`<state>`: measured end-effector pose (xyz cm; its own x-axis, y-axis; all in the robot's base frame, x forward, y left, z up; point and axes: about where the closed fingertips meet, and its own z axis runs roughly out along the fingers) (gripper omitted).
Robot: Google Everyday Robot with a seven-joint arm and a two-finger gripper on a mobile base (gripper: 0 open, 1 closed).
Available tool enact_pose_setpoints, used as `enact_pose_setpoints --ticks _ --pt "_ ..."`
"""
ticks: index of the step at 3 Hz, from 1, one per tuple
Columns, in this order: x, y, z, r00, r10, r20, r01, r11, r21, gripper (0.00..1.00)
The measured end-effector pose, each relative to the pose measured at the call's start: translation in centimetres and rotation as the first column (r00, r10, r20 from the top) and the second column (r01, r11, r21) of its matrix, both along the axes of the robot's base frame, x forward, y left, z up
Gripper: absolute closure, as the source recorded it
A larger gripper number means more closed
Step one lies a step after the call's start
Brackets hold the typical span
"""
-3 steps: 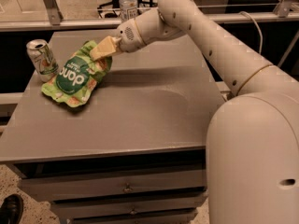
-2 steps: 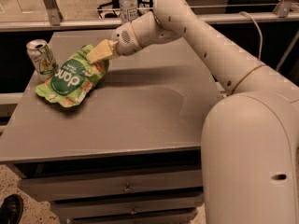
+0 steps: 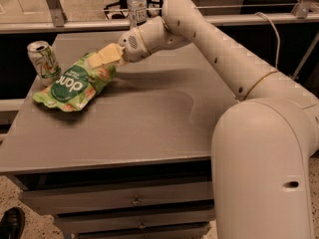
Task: Move green rice chip bag near 7up can
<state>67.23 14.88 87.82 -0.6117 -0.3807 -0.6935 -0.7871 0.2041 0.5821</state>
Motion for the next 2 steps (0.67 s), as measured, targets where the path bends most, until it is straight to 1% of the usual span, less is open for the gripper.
enact_pose_setpoints --ticks 1,2 --pt "0.0 -1.8 1.2 0.9982 -0.017 0.057 0.016 1.000 0.019 0.00" --pt "-1.5 -9.1 4.8 0.9649 -0.105 0.241 0.090 0.993 0.072 0.00"
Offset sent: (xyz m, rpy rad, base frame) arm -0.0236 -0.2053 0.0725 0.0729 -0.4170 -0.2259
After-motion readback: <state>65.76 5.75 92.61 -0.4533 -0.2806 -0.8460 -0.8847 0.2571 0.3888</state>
